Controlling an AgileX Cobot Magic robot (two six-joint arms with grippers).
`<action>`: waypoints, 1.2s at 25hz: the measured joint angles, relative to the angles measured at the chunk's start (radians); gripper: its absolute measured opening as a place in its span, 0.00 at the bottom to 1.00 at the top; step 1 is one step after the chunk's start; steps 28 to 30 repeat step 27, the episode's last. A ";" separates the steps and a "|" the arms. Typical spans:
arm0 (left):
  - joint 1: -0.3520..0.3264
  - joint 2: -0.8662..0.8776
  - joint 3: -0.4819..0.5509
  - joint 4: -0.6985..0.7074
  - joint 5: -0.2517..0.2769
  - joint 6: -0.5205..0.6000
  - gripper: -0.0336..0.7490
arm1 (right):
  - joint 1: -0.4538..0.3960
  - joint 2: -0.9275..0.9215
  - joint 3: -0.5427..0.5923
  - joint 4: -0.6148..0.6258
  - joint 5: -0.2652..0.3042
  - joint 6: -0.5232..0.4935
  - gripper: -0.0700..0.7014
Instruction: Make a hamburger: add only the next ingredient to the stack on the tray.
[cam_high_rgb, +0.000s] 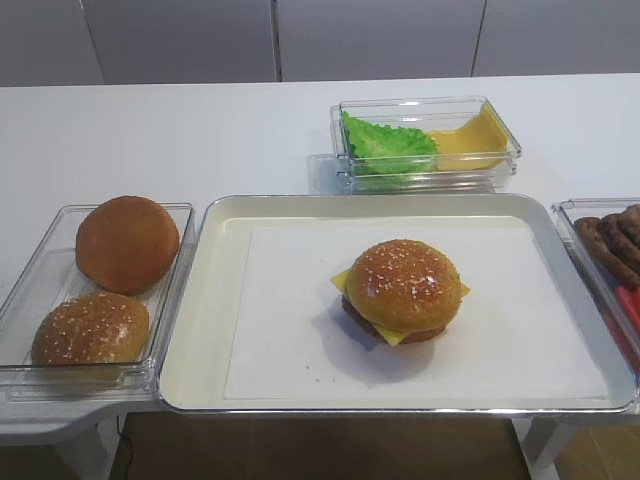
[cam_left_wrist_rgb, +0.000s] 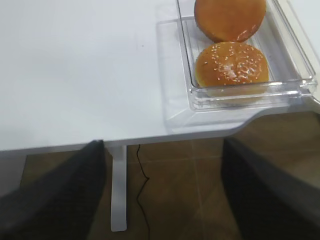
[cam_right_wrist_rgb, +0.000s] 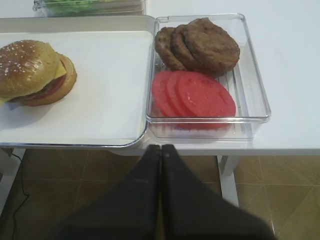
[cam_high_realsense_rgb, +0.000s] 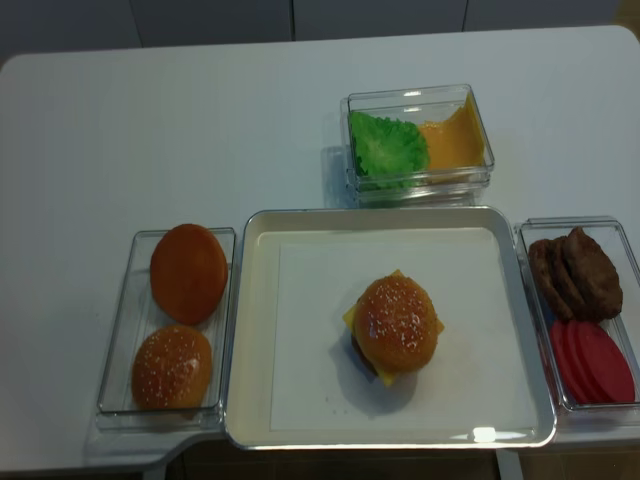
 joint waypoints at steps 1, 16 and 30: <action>0.000 0.000 0.003 0.000 -0.010 0.000 0.72 | 0.000 0.000 0.000 0.000 0.000 0.000 0.08; 0.000 0.000 0.036 -0.005 -0.059 -0.002 0.72 | 0.000 0.000 0.000 0.000 0.000 0.000 0.08; 0.000 0.000 0.036 -0.008 -0.061 -0.002 0.72 | 0.000 0.000 0.000 0.000 0.000 0.000 0.08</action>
